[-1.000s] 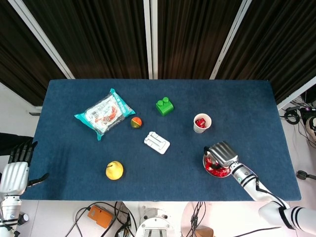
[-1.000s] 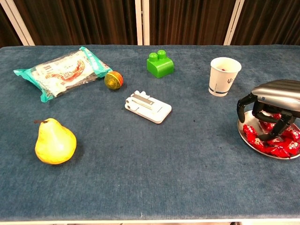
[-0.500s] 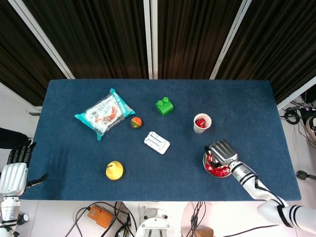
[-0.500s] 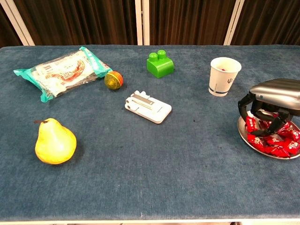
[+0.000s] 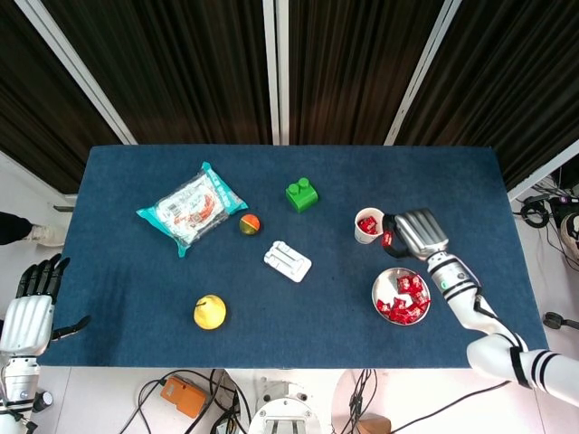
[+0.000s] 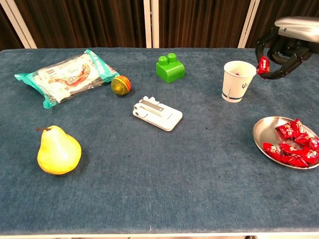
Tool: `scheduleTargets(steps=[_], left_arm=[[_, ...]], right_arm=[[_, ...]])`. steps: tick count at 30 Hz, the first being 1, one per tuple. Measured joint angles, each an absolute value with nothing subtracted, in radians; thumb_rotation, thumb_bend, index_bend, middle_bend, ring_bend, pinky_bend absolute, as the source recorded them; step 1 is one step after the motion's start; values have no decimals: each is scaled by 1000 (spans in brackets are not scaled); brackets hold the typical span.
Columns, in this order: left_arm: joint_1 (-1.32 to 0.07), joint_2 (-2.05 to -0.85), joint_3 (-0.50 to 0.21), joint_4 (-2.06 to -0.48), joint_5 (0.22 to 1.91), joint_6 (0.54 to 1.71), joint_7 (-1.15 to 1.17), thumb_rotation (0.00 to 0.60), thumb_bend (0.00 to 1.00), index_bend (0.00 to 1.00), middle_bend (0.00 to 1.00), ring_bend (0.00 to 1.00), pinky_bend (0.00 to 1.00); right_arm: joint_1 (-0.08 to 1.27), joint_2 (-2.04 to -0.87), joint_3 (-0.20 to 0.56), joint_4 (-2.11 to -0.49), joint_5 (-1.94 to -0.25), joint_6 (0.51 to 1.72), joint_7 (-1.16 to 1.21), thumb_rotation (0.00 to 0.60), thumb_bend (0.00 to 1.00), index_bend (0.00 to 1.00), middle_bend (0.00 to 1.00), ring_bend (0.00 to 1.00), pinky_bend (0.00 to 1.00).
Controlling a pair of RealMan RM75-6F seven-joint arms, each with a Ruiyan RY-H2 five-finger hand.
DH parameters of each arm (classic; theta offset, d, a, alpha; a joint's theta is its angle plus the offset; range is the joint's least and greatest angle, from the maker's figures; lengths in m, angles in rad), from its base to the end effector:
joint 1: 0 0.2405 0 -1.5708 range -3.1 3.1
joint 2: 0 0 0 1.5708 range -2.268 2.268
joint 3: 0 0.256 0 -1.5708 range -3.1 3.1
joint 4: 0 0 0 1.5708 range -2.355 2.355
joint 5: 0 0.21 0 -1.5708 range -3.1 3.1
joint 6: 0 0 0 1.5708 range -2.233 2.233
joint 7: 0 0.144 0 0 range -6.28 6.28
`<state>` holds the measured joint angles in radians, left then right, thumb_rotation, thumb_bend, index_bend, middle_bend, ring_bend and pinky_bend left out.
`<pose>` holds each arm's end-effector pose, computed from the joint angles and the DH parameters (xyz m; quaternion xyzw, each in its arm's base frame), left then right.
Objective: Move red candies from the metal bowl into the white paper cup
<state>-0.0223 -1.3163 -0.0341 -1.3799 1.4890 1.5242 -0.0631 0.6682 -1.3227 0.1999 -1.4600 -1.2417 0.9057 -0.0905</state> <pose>-0.3470 0.1582 0.1193 -0.5647 -0.4100 -0.3835 0.6049 -0.1977 -0.3641 0.0627 0.7205 -0.3845 0.3725 0.4408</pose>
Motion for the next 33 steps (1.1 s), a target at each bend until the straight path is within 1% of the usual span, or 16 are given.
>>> scheduleTargets(steps=[4,6,10,12,14,17,18,20,22,25,26,29,33], left_arm=[[-21,-1314,-34,-1384,1484,1521,-58,600,0,0,0,0,0],[-20,-1313,-33,-1385,1481,1520,-56,600,0,0,0,0,0],[-18,-1312,-34,-1383,1475,1518,-58,600,0,0,0,0,0],[-18,-1312,-33,-1382,1476,1517,-58,600,0,0,0,0,0],[-19,-1312,-33,-1381,1477,1517,-59,600,0,0,0,0,0],[-20,-1314,-34,-1381,1477,1515,-60,600,0,0,0,0,0],[-21,-1315,-35,-1380,1477,1516,-61,600,0,0,0,0,0],[-21,-1318,-35,-1377,1477,1515,-64,600,0,0,0,0,0],[-22,-1320,-36,-1374,1477,1515,-66,600,0,0,0,0,0],[-25,-1322,-36,-1370,1480,1513,-70,600,0,0,0,0,0],[-26,-1323,-37,-1369,1482,1514,-70,600,0,0,0,0,0],[-27,-1326,-35,-1366,1486,1516,-73,600,0,0,0,0,0],[-26,-1328,-34,-1367,1490,1520,-73,600,0,0,0,0,0]], right_arm=[[721,-1365,234,-1390,-1166,847,-106,600,486,642,904,1000,1000],[746,-1392,244,-1354,-1138,821,-116,600,486,608,904,1000,1000],[773,-1428,247,-1306,-1115,798,-131,600,485,514,904,1000,1000],[777,-1434,247,-1298,-1111,793,-126,600,482,454,904,1000,1000],[774,-1432,244,-1299,-1117,800,-120,600,480,370,904,1000,1000],[764,-1421,239,-1310,-1130,819,-110,600,474,299,904,1000,1000],[758,-1416,237,-1317,-1135,828,-105,600,471,292,904,1000,1000],[734,-1397,230,-1346,-1158,864,-84,600,464,313,904,1000,1000],[712,-1378,220,-1374,-1183,894,-69,600,465,363,904,1000,1000],[657,-1328,181,-1437,-1255,963,-50,600,464,441,904,1000,1000],[630,-1305,157,-1462,-1287,993,-47,600,464,463,904,1000,1000],[564,-1257,84,-1510,-1357,1059,-51,600,464,486,904,1000,1000],[510,-1232,14,-1522,-1404,1082,-89,600,465,493,904,1000,1000]])
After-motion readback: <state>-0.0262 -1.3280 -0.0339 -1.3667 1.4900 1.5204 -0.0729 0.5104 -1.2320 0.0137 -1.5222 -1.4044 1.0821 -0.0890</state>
